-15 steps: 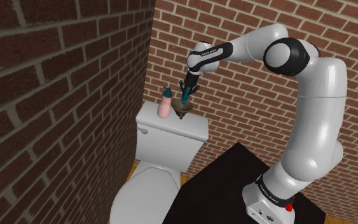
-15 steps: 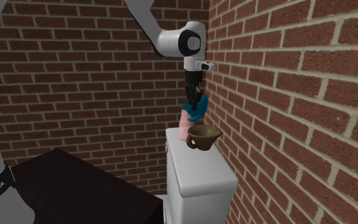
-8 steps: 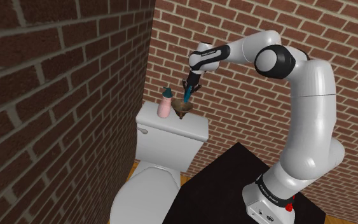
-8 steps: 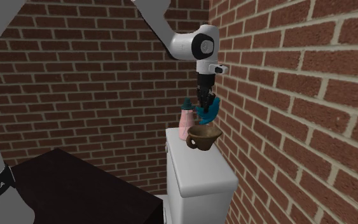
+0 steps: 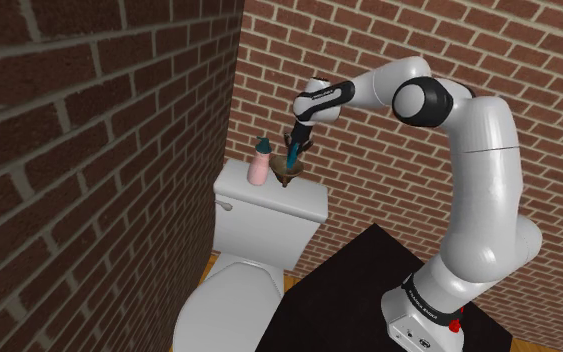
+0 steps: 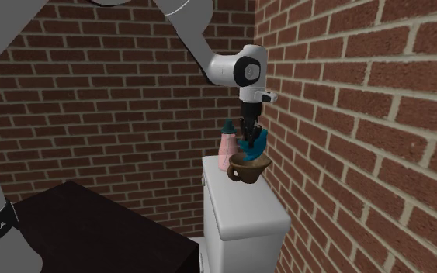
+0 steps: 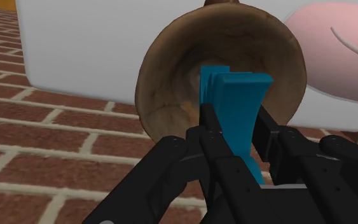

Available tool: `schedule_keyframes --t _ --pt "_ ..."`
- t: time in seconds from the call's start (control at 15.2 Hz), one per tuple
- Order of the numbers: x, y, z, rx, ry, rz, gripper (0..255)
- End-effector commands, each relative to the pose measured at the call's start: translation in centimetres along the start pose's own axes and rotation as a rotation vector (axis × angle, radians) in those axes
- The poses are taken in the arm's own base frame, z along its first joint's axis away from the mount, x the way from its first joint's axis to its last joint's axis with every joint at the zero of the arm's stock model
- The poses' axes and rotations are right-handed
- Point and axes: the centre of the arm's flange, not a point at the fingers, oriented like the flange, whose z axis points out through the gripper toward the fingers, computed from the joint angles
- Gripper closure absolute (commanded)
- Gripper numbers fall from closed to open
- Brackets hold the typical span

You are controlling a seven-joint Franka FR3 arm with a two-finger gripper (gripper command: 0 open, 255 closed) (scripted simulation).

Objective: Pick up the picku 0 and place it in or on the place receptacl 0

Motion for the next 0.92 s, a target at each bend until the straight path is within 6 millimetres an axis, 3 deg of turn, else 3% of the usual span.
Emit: schedule_keyframes --t 0.0,0.07,0.59,0.66,0.86 --pt "0.01 0.03 1.08 0.000 0.001 0.000 255" --pt "0.02 0.04 1.79 0.000 0.001 0.000 255" --pt "0.02 0.04 1.79 0.000 0.001 0.000 255" --pt "0.02 0.04 1.79 0.000 0.001 0.000 0" --pt "0.02 0.04 1.79 0.000 0.001 0.000 0"
